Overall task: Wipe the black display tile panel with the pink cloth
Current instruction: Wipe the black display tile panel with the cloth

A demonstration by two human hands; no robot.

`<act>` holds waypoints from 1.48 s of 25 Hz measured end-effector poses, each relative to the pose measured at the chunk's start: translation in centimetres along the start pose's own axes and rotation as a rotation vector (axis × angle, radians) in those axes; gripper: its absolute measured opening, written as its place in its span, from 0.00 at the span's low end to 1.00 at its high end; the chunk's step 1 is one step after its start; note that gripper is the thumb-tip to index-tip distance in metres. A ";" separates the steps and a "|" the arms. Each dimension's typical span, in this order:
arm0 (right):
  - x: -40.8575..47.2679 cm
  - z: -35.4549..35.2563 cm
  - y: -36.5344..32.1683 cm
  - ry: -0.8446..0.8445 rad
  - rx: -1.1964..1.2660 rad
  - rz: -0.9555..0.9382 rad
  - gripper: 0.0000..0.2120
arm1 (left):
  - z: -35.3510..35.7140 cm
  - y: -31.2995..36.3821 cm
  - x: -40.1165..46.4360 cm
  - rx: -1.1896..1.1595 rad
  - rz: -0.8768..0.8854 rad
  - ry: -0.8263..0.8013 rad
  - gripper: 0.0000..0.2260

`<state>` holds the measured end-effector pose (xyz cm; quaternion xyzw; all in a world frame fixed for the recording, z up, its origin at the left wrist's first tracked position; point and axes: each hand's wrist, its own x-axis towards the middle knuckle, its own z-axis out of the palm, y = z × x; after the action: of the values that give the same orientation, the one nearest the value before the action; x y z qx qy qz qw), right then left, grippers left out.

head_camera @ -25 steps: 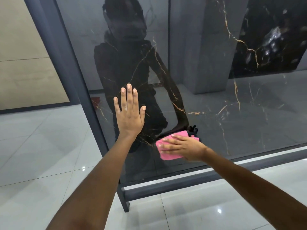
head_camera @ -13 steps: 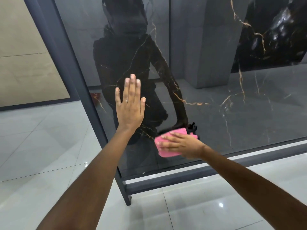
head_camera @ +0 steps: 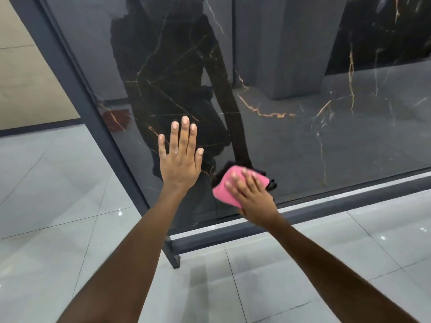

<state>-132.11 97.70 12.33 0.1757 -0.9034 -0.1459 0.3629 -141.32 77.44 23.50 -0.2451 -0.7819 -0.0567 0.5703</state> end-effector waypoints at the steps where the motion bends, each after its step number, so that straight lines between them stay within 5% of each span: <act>1: -1.8 0.3 0.2 -0.072 -0.039 -0.062 0.53 | 0.0 0.0 0.1 0.008 0.000 0.000 0.27; 3: -1.7 -1.5 2.5 0.010 -0.001 -0.010 0.51 | 0.0 0.0 0.2 0.009 -0.009 -0.011 0.27; 6: 6.3 -6.8 6.5 0.373 0.301 0.558 0.42 | 0.0 0.0 0.1 -0.011 -0.016 -0.017 0.26; 7: 9.1 -8.0 6.9 0.418 0.336 0.584 0.42 | -0.1 0.0 0.2 -0.020 -0.014 -0.011 0.27; 9: 11.0 -6.8 4.9 0.339 0.145 0.257 0.43 | -0.3 0.1 0.3 -0.011 -0.001 0.014 0.28; 12: 2.5 -0.8 1.0 -0.068 -0.092 -0.340 0.47 | -0.2 0.0 0.1 -0.013 -0.006 0.010 0.27; 14: -2.4 0.6 2.7 -0.186 -0.076 -0.327 0.49 | -0.3 0.1 0.2 0.004 -0.017 -0.001 0.25; 16: -2.7 0.1 5.3 0.040 0.074 -0.018 0.42 | -0.4 0.3 0.3 -0.013 -0.027 -0.006 0.23; 21: 2.2 -0.7 4.9 0.831 0.923 1.576 0.35 | 0.1 0.5 -0.6 0.050 -0.009 -0.009 0.22; 22: 2.6 0.1 2.6 0.925 1.059 1.840 0.34 | 0.2 0.5 -0.7 0.067 -0.007 -0.006 0.22; 24: 2.3 1.4 -2.7 0.833 1.325 2.081 0.34 | 0.2 0.6 -0.6 0.069 -0.007 -0.006 0.22; 27: 1.1 1.7 -3.9 0.591 1.395 2.010 0.34 | 0.0 0.4 -0.6 0.062 -0.015 -0.021 0.23; 31: -0.7 -0.4 7.1 0.659 1.141 1.998 0.38 | 0.2 0.5 -0.6 0.063 -0.025 -0.014 0.24; 33: 0.8 -3.1 8.6 0.641 1.076 1.733 0.37 | 0.1 0.4 -0.5 0.065 -0.020 -0.022 0.26; 37: 6.5 -8.4 3.9 0.277 0.786 1.057 0.41 | -2.5 2.1 1.1 -0.145 -0.140 -0.017 0.23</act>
<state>-131.39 97.30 23.67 -0.1541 -0.7990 0.4149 0.4072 -138.46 78.72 24.98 -0.2311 -0.7959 -0.1507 0.5389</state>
